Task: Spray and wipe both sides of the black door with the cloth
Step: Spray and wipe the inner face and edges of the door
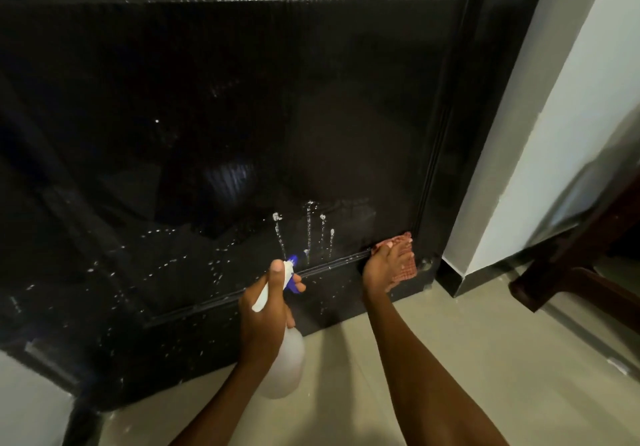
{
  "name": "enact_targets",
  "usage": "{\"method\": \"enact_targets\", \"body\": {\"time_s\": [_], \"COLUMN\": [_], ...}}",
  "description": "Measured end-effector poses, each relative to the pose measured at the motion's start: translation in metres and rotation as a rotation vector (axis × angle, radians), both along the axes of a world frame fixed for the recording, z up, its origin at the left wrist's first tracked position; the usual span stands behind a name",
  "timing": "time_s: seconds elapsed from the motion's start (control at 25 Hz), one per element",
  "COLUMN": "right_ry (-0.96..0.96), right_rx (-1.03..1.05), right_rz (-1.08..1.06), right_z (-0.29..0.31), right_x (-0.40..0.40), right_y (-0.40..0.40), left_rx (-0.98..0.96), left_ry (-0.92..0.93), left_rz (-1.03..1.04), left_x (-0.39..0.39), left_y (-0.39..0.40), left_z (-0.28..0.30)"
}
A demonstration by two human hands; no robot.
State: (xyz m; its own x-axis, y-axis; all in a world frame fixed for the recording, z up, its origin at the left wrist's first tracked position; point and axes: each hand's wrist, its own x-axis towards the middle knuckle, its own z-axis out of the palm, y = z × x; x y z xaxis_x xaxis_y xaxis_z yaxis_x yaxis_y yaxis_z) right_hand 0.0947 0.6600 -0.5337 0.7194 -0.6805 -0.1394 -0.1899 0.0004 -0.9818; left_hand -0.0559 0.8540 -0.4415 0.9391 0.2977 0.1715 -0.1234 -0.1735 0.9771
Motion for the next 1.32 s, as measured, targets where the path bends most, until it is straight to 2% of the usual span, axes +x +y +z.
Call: {"method": "enact_targets", "body": {"time_s": [0.12,0.24,0.32,0.44,0.6,0.72,0.76,0.84,0.92,1.0,1.08,1.2,1.24,1.32], "right_ry": [0.064,0.007,-0.024,-0.078,-0.063,-0.264,-0.338,-0.447,-0.506,-0.479,-0.396,-0.355,-0.325,-0.275], "right_rx": [-0.087,-0.190,-0.272,-0.233,0.079,0.360,0.373,0.143,-0.255,-0.660,-0.900,-1.014,-0.953,-0.623], "right_rz": [0.100,0.304,0.405,0.398,0.193,0.054,0.047,0.088,0.239,0.347,0.346,0.321,0.297,0.253], "right_z": [-0.018,-0.026,-0.036,-0.033,-0.010,0.017,0.041,0.076,0.096,0.080,0.060,0.058,0.061,0.067], "right_x": [-0.028,-0.075,-0.090,-0.089,-0.056,-0.037,-0.044,-0.052,-0.056,-0.057,-0.054,-0.042,-0.037,-0.026], "right_y": [0.077,0.159,0.173,0.158,0.117,0.076,0.071,0.073,0.087,0.086,0.069,0.040,0.035,0.030], "left_rx": [0.011,0.017,0.029,0.064,-0.017,-0.049,-0.061,-0.089,-0.109,-0.106,-0.087,-0.108,-0.109,-0.098], "left_ry": [0.013,0.012,0.022,0.066,0.033,0.025,0.031,0.047,0.036,0.041,0.060,0.090,0.092,0.101], "left_rz": [0.039,0.111,0.139,0.161,0.181,0.153,0.161,0.216,0.234,0.230,0.196,0.215,0.216,0.192], "left_x": [-0.009,-0.024,-0.035,-0.042,-0.043,-0.044,-0.043,-0.040,-0.035,-0.033,-0.034,-0.036,-0.036,-0.034], "left_y": [0.026,0.051,0.062,0.076,0.084,0.079,0.077,0.075,0.072,0.072,0.074,0.071,0.069,0.066], "left_z": [-0.001,0.000,0.001,0.000,0.010,0.015,0.016,0.020,0.024,0.026,0.027,0.028,0.028,0.027]}}
